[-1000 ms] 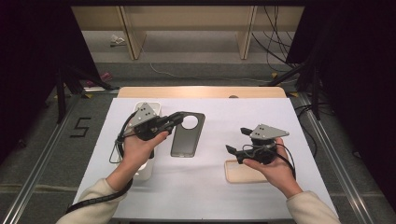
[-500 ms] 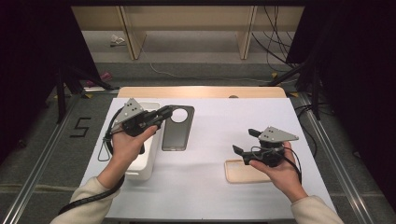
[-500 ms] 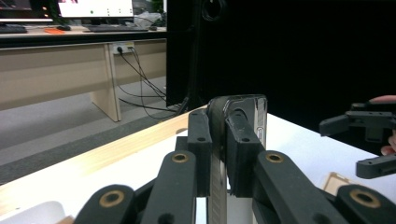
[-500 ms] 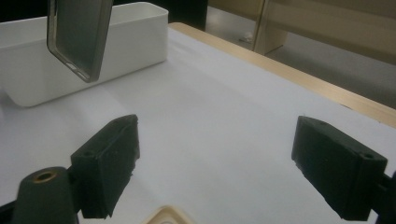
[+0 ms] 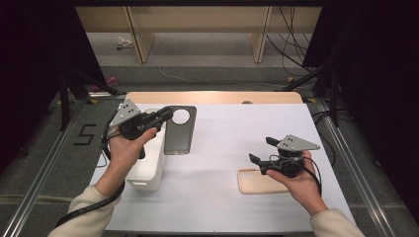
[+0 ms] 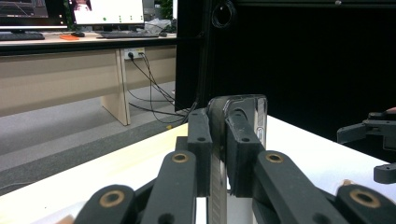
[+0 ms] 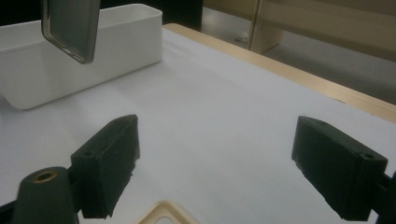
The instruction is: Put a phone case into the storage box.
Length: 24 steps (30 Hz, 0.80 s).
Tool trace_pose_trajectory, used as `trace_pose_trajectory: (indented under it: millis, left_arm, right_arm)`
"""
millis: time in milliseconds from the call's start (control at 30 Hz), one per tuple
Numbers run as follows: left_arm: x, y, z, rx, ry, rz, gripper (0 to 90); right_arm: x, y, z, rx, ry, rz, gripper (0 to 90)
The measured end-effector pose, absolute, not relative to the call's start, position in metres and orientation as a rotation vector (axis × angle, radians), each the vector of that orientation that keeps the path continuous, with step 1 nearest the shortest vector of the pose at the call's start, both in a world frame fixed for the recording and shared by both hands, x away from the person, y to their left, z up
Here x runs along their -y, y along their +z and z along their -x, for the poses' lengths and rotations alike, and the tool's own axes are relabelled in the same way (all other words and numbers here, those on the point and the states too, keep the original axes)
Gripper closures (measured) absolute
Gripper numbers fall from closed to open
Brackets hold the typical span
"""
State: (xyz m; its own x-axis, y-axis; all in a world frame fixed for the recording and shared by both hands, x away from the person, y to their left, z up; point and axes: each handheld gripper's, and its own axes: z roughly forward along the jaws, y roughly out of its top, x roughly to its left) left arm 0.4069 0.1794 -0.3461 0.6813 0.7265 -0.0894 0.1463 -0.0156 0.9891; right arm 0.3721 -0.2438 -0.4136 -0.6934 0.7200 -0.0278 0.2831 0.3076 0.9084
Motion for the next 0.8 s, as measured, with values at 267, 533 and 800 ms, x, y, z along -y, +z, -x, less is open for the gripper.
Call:
trace_pose_trajectory:
  millis: [267,533,800]
  left_arm:
    - [-0.187,-0.342,-0.408,-0.745,0.544,-1.532,81.5]
    - [-0.198,-0.336,-0.410,-0.746,0.559,-1.515,81.4]
    - [-0.205,-0.334,-0.412,-0.747,0.563,-1.508,81.4]
  right_arm:
    - [0.246,-0.414,-0.371,-2.142,1.360,-0.899,16.0]
    - [0.249,-0.415,-0.370,-2.143,1.355,-0.907,16.0]
    - [0.250,-0.415,-0.370,-2.138,1.361,-0.915,16.0]
